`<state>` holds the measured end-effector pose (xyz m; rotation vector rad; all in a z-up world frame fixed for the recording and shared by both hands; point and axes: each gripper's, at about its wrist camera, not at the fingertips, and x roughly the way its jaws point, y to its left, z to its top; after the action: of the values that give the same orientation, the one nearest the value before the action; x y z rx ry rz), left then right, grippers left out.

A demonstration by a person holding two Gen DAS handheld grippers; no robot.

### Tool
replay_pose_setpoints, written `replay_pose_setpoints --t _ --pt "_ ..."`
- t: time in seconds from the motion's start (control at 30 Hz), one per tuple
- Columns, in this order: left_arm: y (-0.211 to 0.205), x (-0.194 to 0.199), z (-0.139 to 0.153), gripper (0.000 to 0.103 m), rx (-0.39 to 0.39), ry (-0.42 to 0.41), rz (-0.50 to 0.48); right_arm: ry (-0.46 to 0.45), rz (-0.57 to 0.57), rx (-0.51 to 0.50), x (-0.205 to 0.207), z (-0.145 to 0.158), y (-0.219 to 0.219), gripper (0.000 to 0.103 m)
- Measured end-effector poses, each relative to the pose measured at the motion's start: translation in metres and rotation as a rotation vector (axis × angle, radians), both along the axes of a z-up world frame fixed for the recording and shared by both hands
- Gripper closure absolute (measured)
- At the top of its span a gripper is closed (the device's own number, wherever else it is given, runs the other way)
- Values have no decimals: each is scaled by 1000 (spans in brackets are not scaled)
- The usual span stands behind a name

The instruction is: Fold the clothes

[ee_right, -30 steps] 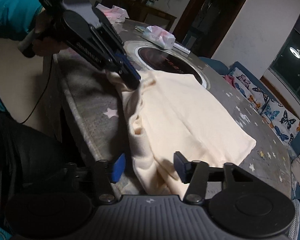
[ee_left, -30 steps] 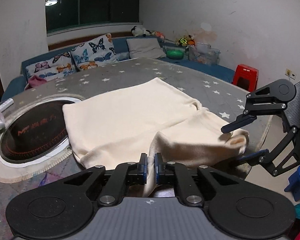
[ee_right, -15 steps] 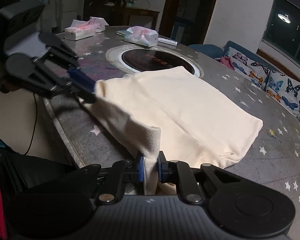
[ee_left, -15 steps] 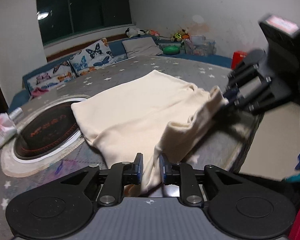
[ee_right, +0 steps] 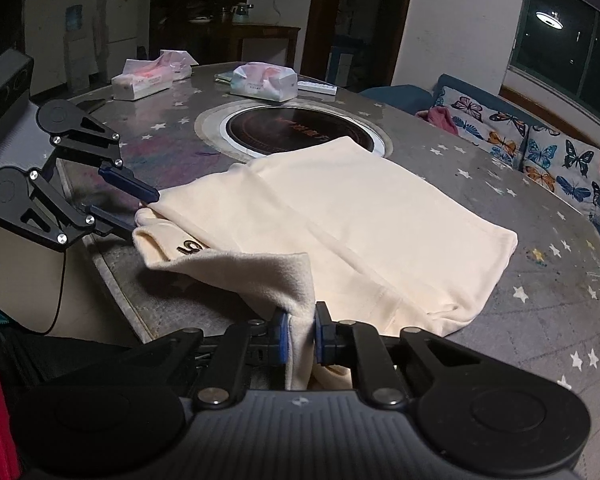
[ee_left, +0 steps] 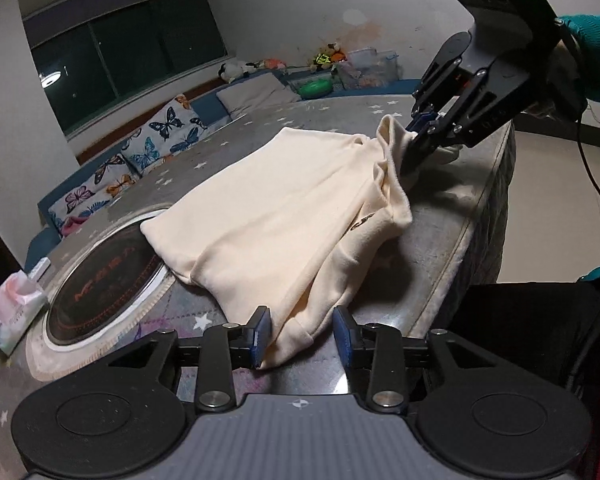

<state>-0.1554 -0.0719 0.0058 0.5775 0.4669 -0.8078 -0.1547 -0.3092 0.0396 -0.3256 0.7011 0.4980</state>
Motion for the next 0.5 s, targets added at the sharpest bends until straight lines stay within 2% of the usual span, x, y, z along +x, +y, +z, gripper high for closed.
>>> replay_pose_setpoints --t 0.03,0.1,0.17,0.5 --pt "-1 1 0 71 0 -3 1 -3 -1 -1 0 0 1 92" --pt "-2 3 -1 87 -7 0 7 -9 -3 -4 -2 0 2 93" --pt "-2 4 -1 91 -20 8 16 -15 -6 -1 -3 -1 2 93" --pt "16 -1 39 94 -212 88 90 -80 12 41 -26 21 -2 94"
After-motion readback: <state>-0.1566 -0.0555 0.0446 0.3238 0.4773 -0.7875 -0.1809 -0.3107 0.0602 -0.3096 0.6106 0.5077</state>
